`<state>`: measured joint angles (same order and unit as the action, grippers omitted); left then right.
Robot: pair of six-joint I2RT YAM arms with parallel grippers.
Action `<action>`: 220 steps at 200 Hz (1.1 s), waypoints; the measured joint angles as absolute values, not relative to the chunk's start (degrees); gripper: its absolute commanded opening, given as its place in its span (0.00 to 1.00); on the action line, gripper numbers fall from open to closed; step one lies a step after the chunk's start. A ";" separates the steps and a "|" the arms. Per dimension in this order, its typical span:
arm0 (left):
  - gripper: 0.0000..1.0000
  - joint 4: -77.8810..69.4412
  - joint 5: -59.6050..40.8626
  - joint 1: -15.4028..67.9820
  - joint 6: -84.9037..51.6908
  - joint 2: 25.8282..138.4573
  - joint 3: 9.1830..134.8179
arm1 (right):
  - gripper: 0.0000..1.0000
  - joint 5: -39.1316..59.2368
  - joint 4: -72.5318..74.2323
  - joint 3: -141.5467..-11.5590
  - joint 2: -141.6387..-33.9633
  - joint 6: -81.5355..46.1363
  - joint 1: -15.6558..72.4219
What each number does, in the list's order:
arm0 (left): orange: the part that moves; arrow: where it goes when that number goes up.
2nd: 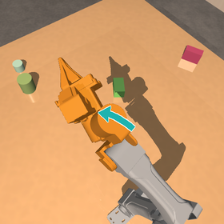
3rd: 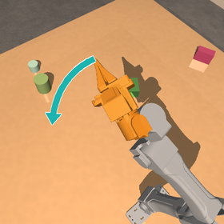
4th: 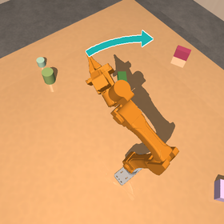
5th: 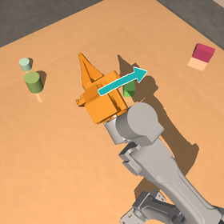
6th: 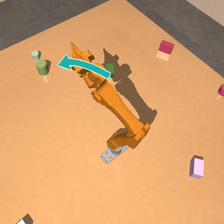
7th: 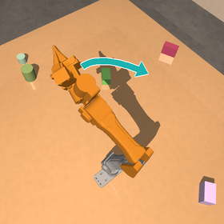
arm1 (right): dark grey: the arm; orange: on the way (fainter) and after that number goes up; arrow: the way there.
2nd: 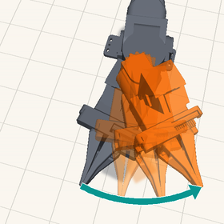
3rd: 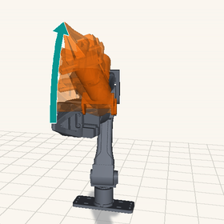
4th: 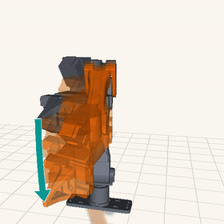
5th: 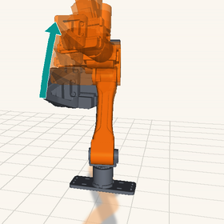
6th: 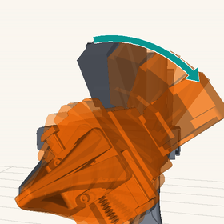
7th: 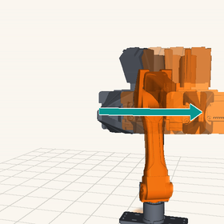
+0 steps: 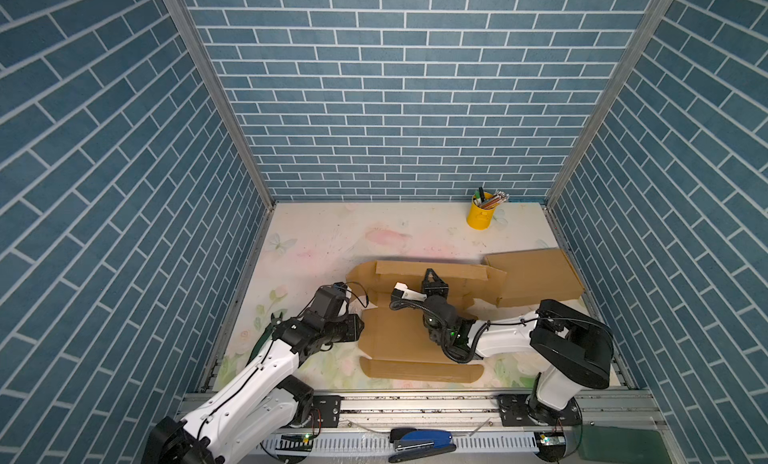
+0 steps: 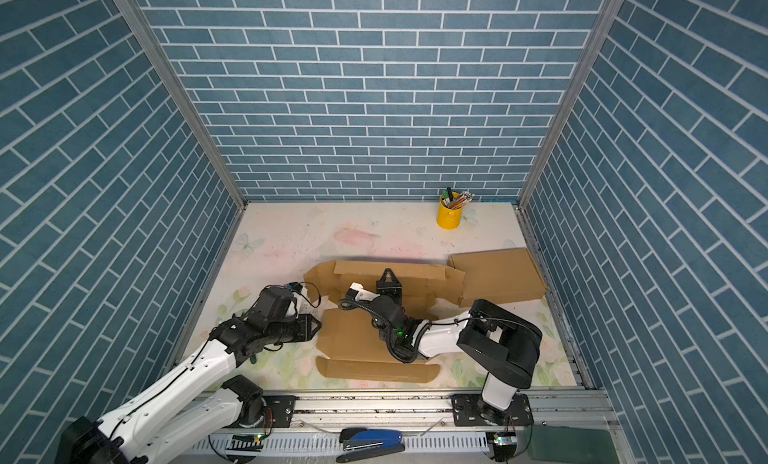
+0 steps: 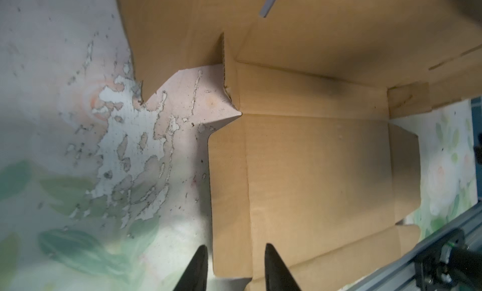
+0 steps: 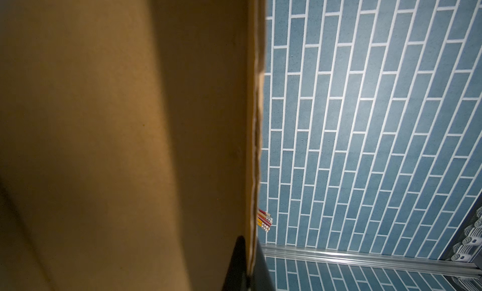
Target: Fold the paper box
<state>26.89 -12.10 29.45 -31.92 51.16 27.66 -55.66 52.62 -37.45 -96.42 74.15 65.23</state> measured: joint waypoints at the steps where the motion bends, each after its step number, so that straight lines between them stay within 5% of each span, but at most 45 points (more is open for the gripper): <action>1: 0.28 26.48 -12.10 29.50 -32.05 51.42 27.53 | 0.00 -55.66 52.62 -37.45 -96.42 74.15 65.23; 109: 0.12 11.55 -9.89 32.38 -35.38 65.30 23.35 | 0.00 -55.61 52.36 -37.54 -96.42 73.78 65.19; 151: 0.13 10.48 -9.56 32.62 -35.70 68.10 23.27 | 0.00 -55.51 52.29 -37.54 -96.42 73.76 65.19; 189: 0.27 18.72 -8.49 32.38 -34.44 65.60 27.77 | 0.00 -55.27 52.29 -37.54 -96.42 73.76 64.97; 220: 0.28 27.81 -10.02 23.40 -29.32 56.45 35.64 | 0.00 -54.74 52.29 -37.54 -96.42 73.76 64.66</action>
<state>27.81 -10.02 23.40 -29.32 56.45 35.64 -54.74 52.29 -37.54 -96.42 73.76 64.66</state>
